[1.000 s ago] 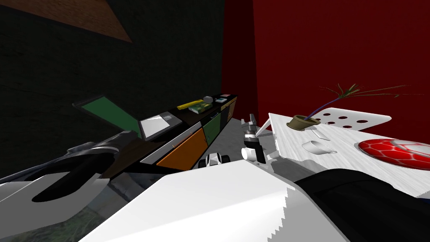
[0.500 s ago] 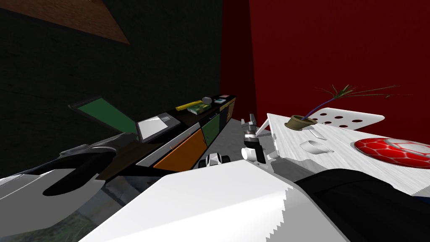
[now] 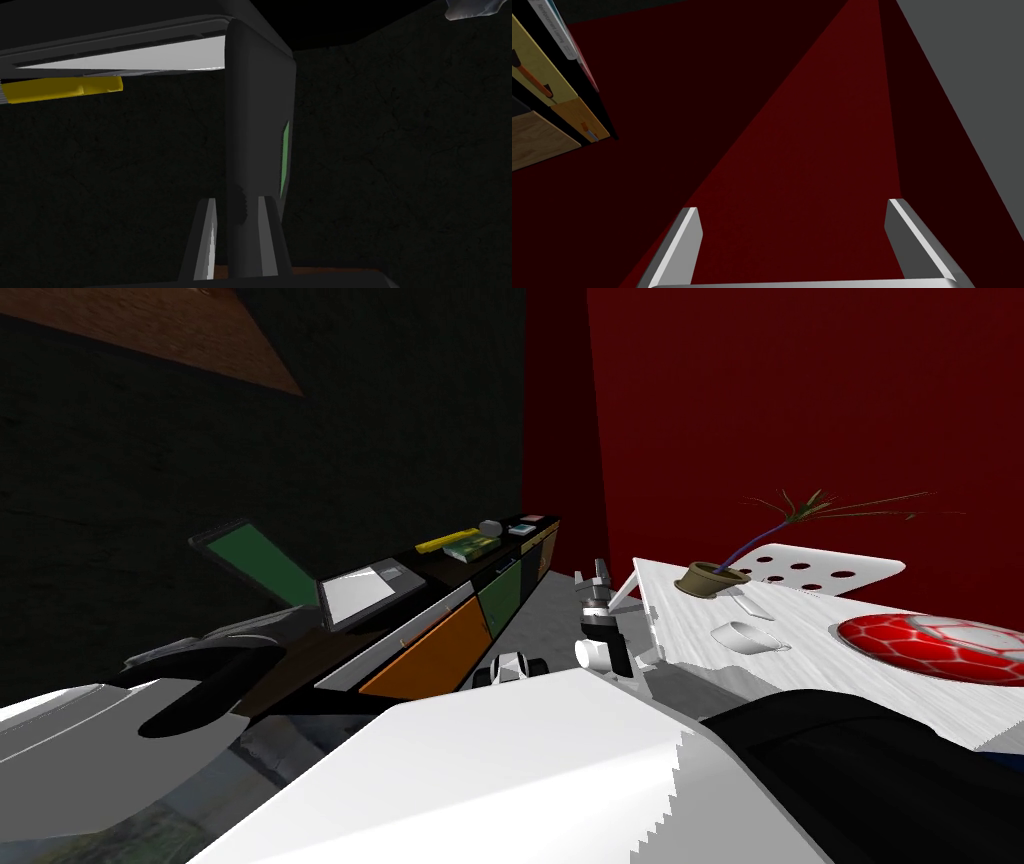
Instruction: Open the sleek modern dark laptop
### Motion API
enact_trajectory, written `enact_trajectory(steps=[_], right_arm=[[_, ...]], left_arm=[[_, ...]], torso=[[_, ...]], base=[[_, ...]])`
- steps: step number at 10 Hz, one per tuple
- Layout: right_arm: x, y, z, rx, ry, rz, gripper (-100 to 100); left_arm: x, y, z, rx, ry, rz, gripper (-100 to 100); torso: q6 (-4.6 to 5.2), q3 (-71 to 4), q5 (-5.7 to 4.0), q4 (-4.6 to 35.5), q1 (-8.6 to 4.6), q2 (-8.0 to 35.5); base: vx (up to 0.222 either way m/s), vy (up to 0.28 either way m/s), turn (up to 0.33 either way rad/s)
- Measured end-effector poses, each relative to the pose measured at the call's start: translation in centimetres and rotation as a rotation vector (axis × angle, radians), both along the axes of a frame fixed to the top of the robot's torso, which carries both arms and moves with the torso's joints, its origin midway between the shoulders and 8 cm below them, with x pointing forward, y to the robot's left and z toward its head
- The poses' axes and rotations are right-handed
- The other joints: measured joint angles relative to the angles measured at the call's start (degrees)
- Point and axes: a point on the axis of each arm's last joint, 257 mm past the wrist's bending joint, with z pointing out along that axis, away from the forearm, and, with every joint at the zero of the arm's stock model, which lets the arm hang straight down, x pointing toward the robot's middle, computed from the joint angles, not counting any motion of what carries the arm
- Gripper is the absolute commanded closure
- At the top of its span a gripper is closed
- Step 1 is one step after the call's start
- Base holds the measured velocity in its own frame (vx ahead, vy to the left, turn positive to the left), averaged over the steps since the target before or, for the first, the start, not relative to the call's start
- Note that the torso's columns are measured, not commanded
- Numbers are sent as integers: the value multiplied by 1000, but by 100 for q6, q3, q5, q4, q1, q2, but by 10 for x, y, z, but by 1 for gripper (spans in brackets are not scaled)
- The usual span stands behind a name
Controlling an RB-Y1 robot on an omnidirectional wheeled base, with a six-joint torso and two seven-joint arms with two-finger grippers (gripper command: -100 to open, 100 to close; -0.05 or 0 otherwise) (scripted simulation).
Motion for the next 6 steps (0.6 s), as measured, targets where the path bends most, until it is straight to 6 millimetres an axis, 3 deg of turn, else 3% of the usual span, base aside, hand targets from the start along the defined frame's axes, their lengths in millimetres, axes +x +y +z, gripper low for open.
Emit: enact_trajectory(steps=[6], right_arm=[[0,0,0,0,0,0,0]], left_arm=[[-6,7,-9,128,135,25,100]], torso=[[-24,6,18,2,42,7]], base=[[27,-17,-22]])
